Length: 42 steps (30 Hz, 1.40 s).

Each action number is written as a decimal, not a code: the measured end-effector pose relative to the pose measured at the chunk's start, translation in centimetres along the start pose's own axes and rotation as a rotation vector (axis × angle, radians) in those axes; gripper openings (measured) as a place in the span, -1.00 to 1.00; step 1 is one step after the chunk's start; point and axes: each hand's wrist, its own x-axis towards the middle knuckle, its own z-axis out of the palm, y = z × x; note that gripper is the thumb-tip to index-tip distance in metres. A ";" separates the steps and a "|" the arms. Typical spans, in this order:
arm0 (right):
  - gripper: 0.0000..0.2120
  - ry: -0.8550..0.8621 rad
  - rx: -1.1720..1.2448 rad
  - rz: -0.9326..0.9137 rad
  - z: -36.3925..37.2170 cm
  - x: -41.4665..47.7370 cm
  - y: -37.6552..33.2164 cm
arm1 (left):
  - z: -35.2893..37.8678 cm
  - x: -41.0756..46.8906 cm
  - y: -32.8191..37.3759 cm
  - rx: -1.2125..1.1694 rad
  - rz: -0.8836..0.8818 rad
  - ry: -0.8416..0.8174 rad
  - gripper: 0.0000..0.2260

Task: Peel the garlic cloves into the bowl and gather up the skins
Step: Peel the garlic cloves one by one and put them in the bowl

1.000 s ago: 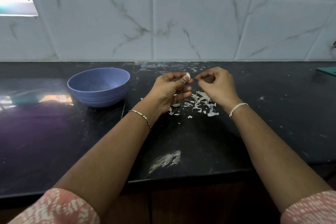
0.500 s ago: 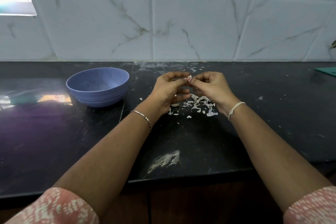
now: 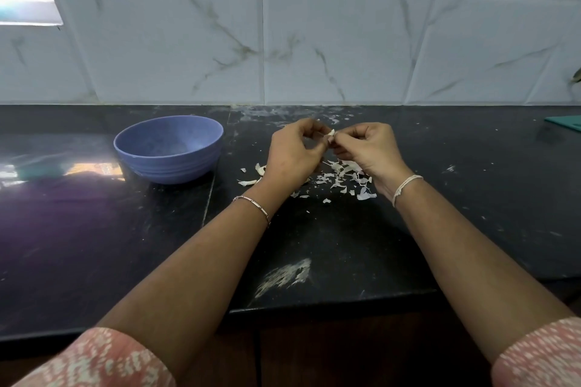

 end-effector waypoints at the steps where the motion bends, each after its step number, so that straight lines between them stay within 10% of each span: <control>1: -0.96 -0.009 0.030 0.009 0.0 0.0 -0.1 | 0.0 0.0 -0.1 0.032 0.016 0.011 -0.95; 42: -0.86 -0.222 0.216 -0.070 -0.9 0.1 0.2 | -1.8 0.1 0.5 -0.496 -0.316 -0.264 -0.87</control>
